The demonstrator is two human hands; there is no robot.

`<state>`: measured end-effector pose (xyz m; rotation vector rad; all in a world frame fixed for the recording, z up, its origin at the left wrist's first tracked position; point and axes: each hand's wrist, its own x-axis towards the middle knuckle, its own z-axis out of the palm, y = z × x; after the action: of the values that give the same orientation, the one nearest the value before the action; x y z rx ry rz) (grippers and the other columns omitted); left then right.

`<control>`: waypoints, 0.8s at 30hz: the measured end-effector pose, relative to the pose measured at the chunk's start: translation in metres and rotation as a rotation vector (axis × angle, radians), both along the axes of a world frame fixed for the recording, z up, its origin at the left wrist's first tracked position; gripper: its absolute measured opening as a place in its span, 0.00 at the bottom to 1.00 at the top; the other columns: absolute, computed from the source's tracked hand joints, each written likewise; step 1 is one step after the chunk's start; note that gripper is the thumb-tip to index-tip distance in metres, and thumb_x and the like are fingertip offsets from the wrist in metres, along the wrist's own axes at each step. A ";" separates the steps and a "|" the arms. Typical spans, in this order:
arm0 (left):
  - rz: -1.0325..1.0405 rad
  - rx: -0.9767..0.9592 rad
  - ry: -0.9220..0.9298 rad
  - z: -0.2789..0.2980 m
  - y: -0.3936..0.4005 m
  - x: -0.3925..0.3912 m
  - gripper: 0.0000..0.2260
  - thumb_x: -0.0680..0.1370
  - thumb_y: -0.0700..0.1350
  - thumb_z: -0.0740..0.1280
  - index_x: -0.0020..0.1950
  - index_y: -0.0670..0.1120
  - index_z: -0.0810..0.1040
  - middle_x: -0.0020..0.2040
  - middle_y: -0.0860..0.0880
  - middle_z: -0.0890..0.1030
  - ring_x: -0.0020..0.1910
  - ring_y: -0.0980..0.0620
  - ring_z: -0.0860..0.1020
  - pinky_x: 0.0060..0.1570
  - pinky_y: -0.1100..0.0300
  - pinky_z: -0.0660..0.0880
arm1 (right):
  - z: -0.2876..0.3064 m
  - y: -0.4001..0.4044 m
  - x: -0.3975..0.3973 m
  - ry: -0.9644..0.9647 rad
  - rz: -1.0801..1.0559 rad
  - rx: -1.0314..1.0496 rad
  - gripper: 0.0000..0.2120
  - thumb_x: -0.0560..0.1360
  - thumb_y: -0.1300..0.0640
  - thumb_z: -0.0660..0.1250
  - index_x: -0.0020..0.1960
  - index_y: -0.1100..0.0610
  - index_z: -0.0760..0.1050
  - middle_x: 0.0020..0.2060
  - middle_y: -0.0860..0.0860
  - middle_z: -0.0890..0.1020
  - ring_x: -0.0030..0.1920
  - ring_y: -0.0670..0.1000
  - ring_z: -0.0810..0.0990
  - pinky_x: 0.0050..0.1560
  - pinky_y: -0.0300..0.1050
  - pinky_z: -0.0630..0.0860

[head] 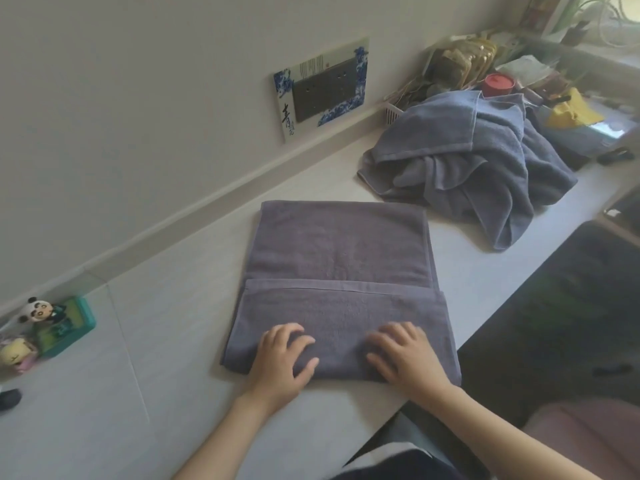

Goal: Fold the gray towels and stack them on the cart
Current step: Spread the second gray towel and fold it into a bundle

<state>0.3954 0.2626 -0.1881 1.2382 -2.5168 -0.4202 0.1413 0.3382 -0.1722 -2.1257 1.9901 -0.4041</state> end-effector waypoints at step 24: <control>-0.129 0.860 -0.249 0.065 0.004 -0.004 0.09 0.74 0.53 0.69 0.45 0.48 0.82 0.40 0.56 0.80 0.39 0.61 0.76 0.42 0.66 0.71 | 0.060 0.000 0.007 -0.162 0.124 0.630 0.11 0.75 0.46 0.65 0.51 0.50 0.81 0.45 0.45 0.82 0.44 0.47 0.77 0.47 0.40 0.71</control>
<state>0.3917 0.2664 -0.1229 1.4505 -2.7063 -1.5885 0.1485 0.3382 -0.1126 -1.7351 1.6031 0.0711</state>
